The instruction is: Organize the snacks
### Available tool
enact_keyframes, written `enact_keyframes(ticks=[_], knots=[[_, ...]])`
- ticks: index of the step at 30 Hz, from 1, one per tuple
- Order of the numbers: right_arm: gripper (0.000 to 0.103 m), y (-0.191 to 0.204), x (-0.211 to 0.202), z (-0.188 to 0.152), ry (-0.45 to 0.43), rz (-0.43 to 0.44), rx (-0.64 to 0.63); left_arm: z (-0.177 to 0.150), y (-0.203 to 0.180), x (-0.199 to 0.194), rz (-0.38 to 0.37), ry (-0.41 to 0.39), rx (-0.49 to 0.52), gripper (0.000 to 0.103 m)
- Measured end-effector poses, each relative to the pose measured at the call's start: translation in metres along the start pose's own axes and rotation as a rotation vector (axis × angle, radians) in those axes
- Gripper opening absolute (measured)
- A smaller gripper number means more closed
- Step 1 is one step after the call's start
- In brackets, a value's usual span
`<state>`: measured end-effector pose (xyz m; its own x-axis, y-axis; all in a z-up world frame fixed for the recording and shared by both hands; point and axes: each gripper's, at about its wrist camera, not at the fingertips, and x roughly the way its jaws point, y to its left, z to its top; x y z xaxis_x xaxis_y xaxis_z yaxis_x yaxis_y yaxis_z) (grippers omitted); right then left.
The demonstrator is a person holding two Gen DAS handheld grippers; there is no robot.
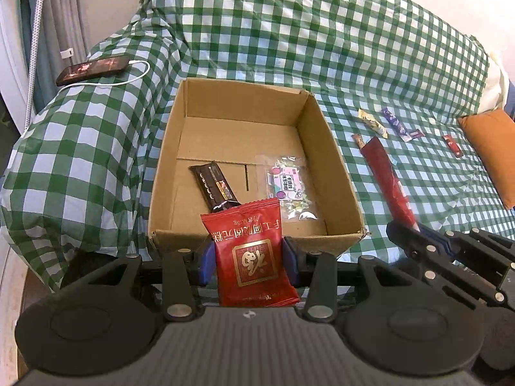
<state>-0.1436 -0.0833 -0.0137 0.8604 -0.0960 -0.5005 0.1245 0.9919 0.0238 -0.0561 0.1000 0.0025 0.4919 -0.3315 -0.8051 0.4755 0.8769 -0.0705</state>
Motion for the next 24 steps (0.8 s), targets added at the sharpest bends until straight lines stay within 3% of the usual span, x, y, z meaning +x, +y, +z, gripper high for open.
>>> enact_keyframes(ticks=[24], knots=[[0.006,-0.001,0.016,0.001,0.052,0.011,-0.001,0.014,0.001,0.015,-0.003,0.020,-0.004,0.047]])
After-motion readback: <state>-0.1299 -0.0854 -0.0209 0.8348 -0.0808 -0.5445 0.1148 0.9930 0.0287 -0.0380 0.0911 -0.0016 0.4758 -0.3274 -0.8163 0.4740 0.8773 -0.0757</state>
